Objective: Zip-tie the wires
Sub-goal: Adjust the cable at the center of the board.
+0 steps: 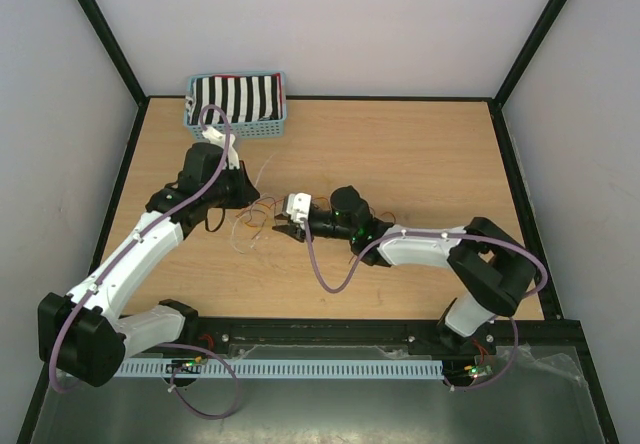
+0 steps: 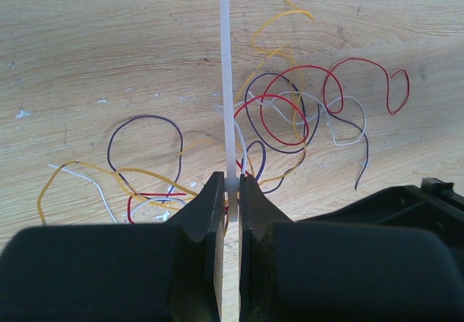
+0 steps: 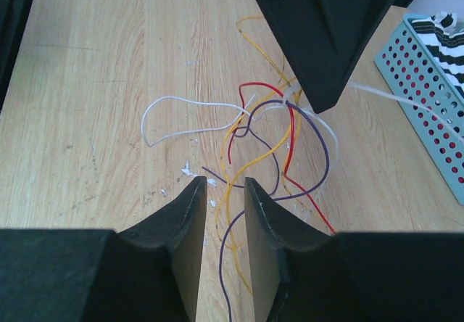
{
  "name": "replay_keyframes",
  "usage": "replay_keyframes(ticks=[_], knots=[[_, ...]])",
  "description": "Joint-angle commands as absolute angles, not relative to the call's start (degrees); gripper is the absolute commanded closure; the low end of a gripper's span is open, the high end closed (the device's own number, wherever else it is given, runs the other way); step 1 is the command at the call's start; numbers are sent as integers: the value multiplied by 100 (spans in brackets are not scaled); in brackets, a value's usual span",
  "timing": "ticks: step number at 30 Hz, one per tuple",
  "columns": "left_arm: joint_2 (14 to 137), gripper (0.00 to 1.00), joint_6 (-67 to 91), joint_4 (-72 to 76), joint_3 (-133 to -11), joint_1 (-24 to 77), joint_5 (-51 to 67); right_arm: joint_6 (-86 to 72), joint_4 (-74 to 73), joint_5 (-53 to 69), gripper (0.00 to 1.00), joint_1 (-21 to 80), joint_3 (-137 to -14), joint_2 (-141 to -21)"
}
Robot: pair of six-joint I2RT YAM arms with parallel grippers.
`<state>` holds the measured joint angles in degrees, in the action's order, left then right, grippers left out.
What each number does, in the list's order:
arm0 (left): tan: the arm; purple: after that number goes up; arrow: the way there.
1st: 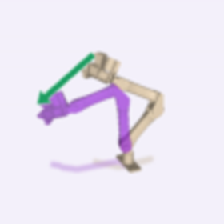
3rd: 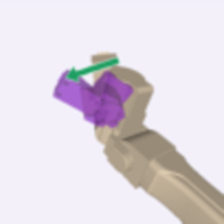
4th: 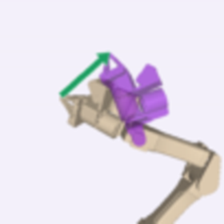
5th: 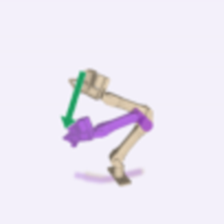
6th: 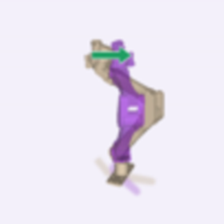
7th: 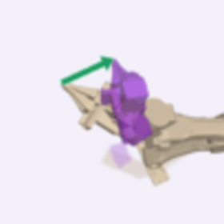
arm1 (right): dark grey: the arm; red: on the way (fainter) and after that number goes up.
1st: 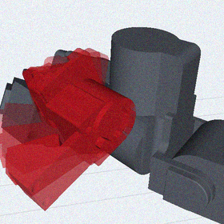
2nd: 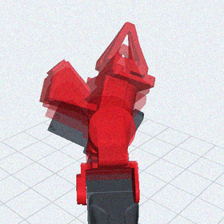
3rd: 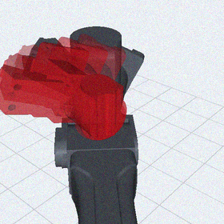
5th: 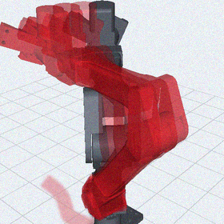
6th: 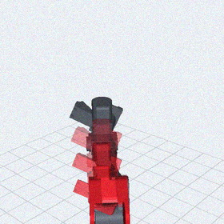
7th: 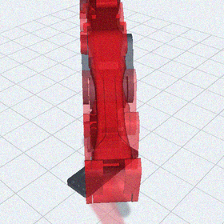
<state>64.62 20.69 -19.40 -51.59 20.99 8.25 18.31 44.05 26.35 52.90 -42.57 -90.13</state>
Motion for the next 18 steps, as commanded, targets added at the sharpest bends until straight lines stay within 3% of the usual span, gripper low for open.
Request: replay_keyframes(ticks=[1, 5, 18], knots=[[6452, 100, 2123, -1916, -5353, 2140, 765, 1448, 4903, 2503, 60, 5324, -4250, -9238], [6452, 100, 2137, -1908, -5344, 2166, 767, 1344, 4904, 2358, 54, 5332, -4401, -9460], [6495, 100, 2182, -1872, -5353, 2258, 722, 1083, 5098, 2226, 52, 5422, -4685, -9999]])
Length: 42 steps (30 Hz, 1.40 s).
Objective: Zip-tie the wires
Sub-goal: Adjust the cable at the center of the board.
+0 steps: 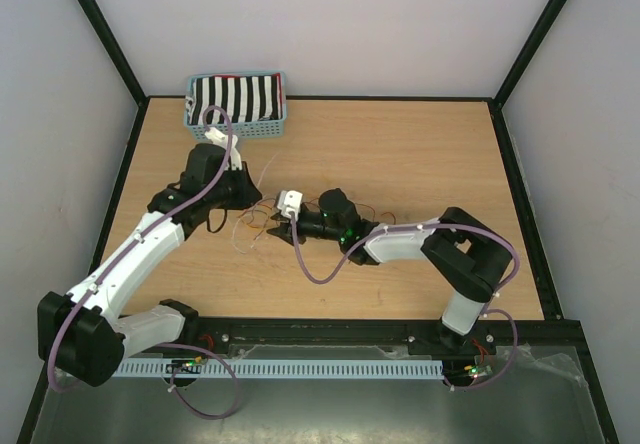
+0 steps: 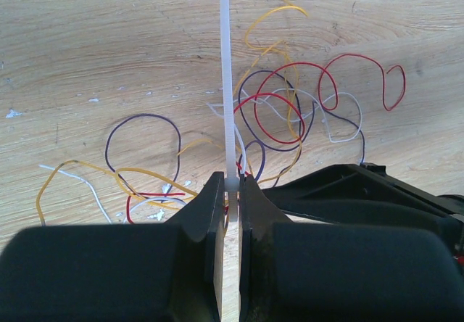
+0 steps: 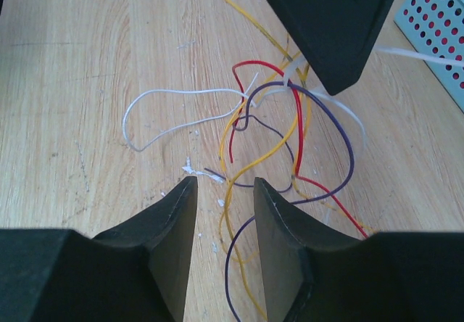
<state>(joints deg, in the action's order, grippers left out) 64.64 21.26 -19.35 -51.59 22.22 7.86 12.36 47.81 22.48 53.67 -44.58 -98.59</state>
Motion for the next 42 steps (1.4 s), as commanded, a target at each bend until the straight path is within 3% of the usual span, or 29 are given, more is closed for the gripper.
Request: replay_keyframes(ticks=[1, 10, 18, 19, 30, 40, 42], knots=[[6501, 100, 2182, -1871, -5353, 2265, 729, 1081, 5096, 2202, 52, 5430, -4716, -10048], [6480, 100, 2192, -1863, -5378, 2285, 728, 994, 5335, 1993, 55, 5440, -4816, -10324], [6562, 100, 2051, -1890, -5358, 2273, 511, 1200, 5207, 1645, 99, 5422, -4515, -9914], [6586, 100, 2022, -1918, -5353, 2252, 473, 1238, 5132, 1553, 100, 5414, -4450, -9815], [6589, 100, 1890, -1932, -5282, 2026, 374, 1396, 4310, 1218, 100, 5208, -3815, -8861], [6567, 100, 1936, -1929, -5333, 2019, 494, 1294, 4199, 1169, 100, 5203, -3959, -9000], [6559, 100, 1918, -1936, -5343, 2021, 501, 1327, 4134, 1144, 95, 5195, -3999, -8957]])
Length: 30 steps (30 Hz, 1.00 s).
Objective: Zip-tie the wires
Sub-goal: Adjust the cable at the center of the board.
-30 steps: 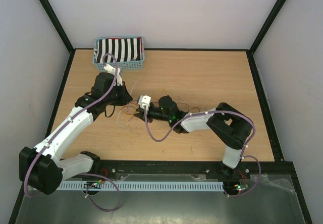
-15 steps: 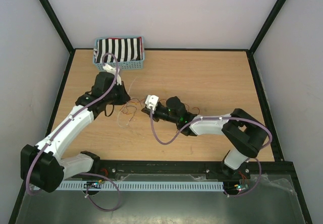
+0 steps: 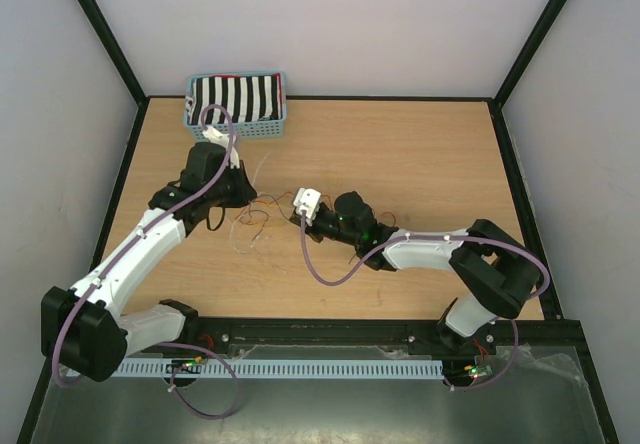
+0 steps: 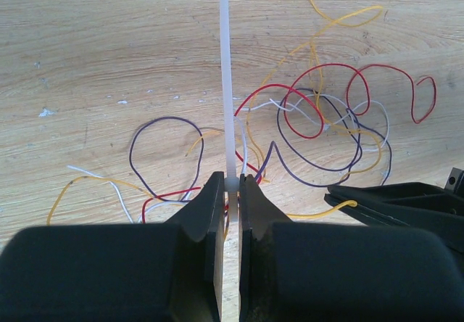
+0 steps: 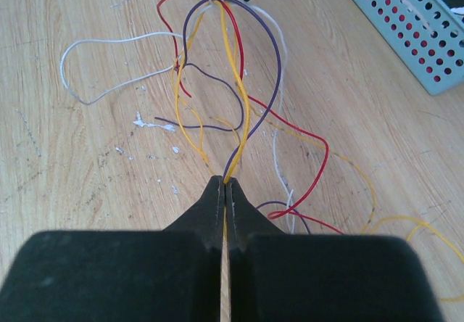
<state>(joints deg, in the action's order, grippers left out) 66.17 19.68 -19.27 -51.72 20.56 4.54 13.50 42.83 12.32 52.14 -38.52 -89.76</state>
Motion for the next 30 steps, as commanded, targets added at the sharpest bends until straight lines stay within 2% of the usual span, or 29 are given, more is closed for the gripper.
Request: replay_keyframes(ticks=[1, 4, 13, 22, 30], knots=[[6559, 100, 1898, -1936, -5356, 2015, 496, 1349, 4131, 1169, 88, 5188, -3986, -8905], [6565, 100, 1777, -1948, -5452, 1997, 515, 1499, 4141, 1281, 73, 5194, -3856, -8689], [6505, 100, 1460, -2003, -5572, 1995, 564, 2017, 4028, 1218, 49, 5082, -3599, -8160], [6339, 100, 1428, -2024, -5513, 1993, 685, 2232, 4361, 1366, 48, 4996, -3606, -8220], [6228, 100, 1366, -2026, -5395, 1995, 983, 2386, 5106, 1799, 50, 4990, -4088, -9010]])
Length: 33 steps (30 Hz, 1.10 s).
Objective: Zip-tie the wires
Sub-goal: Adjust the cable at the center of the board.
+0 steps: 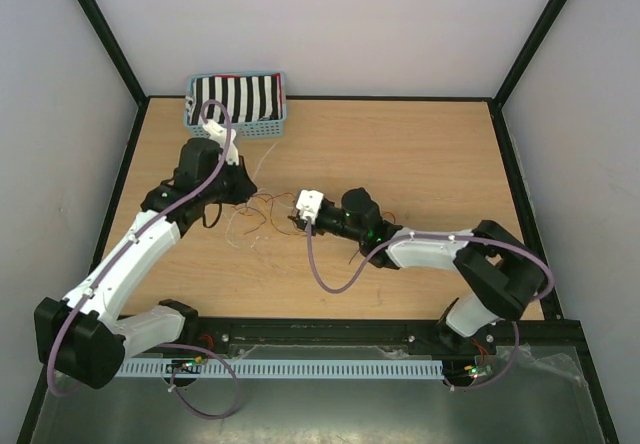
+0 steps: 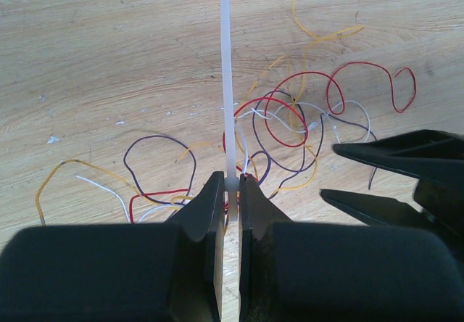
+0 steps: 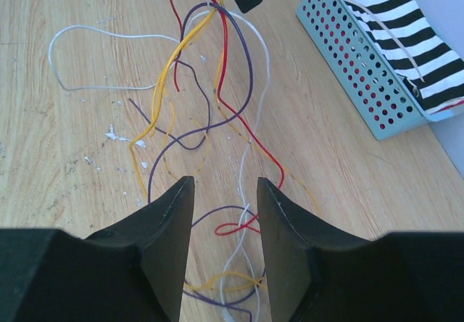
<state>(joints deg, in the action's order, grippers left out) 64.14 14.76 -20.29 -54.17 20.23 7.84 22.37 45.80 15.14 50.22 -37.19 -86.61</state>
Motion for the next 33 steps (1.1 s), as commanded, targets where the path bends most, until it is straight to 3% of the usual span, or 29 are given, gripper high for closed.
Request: replay_keyframes(ticks=[1, 9, 33], knots=[[6211, 100, 1351, -2025, -5374, 1995, 998, 2432, 5133, 1839, 51, 4989, -4187, -9113], [6101, 100, 1245, -2027, -5288, 1995, 1213, 2605, 5202, 1904, 61, 4881, -4649, -9565], [6202, 100, 1077, -2001, -5344, 1995, 1618, 2469, 5119, 3195, 55, 4737, -5256, -10200]])
